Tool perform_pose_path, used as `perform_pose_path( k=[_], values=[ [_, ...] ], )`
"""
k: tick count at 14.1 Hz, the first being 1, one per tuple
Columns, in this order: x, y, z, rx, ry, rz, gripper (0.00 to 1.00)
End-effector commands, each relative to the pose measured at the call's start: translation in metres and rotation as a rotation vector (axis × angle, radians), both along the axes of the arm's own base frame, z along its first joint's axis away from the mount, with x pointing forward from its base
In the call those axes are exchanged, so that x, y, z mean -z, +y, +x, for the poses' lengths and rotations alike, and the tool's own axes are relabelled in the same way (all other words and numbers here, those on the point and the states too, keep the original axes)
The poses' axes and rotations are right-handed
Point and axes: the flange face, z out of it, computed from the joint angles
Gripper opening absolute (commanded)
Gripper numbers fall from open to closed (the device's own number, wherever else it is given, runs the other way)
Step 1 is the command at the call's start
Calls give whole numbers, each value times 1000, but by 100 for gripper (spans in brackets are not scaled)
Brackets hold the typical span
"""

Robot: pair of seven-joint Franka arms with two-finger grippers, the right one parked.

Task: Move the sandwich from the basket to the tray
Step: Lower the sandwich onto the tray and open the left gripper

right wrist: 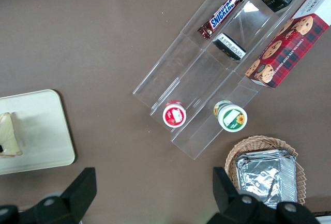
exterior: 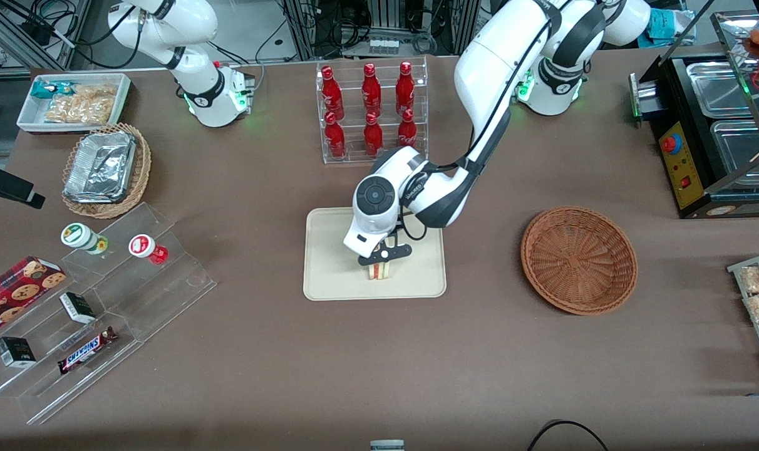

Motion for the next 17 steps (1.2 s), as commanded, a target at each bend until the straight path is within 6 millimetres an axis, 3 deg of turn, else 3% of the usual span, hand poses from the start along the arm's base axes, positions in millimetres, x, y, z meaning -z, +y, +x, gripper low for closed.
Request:
perform_pose_path(
  k=[1, 2, 3, 5, 9, 12, 13, 15, 17],
  values=[
    [6, -13, -4, -32, -12, -22, 38],
    [9, -14, -9, -32, -4, -19, 83],
    [9, -14, -10, -36, -3, -18, 100],
    [-10, -14, -7, -36, -17, -30, 100],
    [-77, 3, 0, -15, -32, 0, 100],
    [-103, 35, 12, -39, -29, 98, 100],
    [-105, 51, 22, -60, -21, 106, 100],
    [-113, 80, 20, -67, 15, 145, 100],
    [-122, 122, 31, -91, 27, 155, 100]
  ],
)
